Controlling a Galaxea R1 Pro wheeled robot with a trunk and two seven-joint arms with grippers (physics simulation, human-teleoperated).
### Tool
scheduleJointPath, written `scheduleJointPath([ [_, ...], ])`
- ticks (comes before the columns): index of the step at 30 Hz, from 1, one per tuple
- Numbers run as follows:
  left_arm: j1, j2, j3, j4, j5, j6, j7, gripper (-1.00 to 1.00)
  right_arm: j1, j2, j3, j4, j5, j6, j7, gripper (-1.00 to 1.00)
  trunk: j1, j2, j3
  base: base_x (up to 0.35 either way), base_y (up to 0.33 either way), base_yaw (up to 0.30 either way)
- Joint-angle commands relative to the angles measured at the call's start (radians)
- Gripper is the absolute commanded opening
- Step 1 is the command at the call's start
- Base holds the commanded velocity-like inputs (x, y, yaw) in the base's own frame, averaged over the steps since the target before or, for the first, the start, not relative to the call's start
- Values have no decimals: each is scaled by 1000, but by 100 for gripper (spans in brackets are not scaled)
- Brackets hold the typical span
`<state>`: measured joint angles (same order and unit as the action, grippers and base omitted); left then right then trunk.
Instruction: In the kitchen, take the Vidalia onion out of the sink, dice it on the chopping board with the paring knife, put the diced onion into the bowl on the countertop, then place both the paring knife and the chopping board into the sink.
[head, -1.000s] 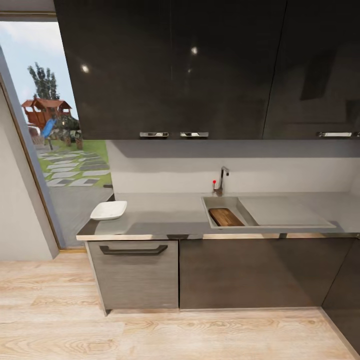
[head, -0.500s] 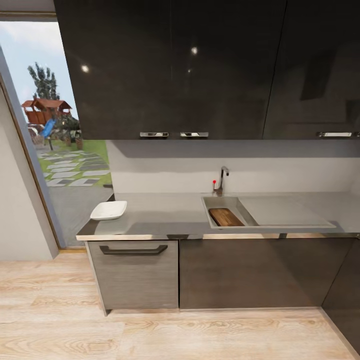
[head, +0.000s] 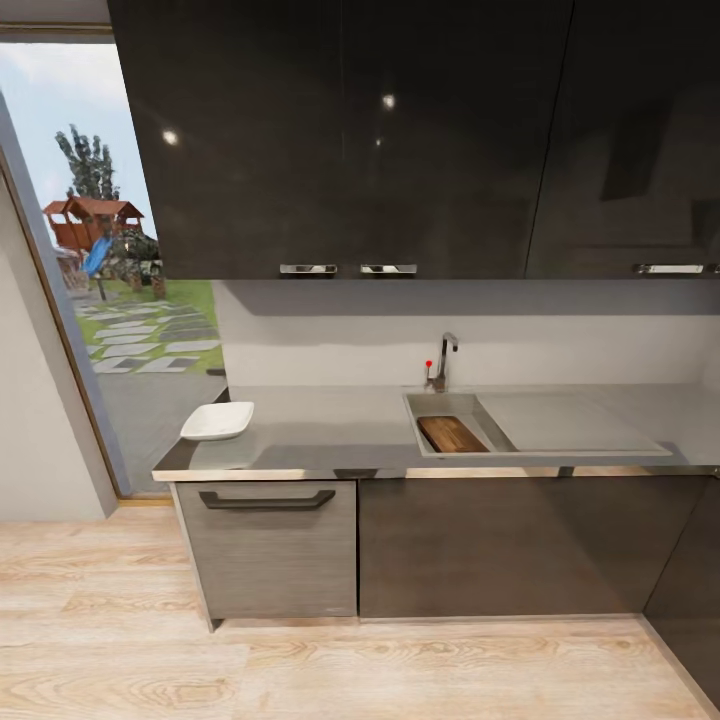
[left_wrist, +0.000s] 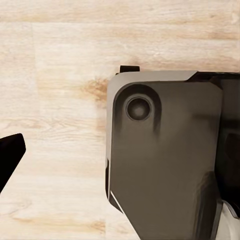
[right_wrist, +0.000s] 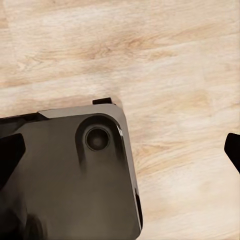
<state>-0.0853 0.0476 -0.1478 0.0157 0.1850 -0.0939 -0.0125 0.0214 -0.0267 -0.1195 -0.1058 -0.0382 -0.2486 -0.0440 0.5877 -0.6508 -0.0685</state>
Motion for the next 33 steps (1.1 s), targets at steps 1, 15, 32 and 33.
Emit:
scheduleJointPath([
  [1, -1, 0, -9, 2, 10, -4, -1, 100, 1, 0, -3, -2, -4, -2, 1, 100, 0, -1, -1, 0, 0, 0],
  [15, -1, 0, -9, 1, 10, -4, -1, 100, 2, 1, -3, -2, -3, -2, 1, 100, 0, -1, -1, 0, 0, 0],
  [32, -1, 0, -9, 2, 10, -4, -1, 100, 1, 1, -3, -2, -3, -2, 1, 100, 0, -1, -1, 0, 0, 0],
  [33, -1, 0, -9, 2, 10, -4, -1, 100, 1, 1, -3, -2, -3, -2, 1, 100, 0, -1, -1, 0, 0, 0],
])
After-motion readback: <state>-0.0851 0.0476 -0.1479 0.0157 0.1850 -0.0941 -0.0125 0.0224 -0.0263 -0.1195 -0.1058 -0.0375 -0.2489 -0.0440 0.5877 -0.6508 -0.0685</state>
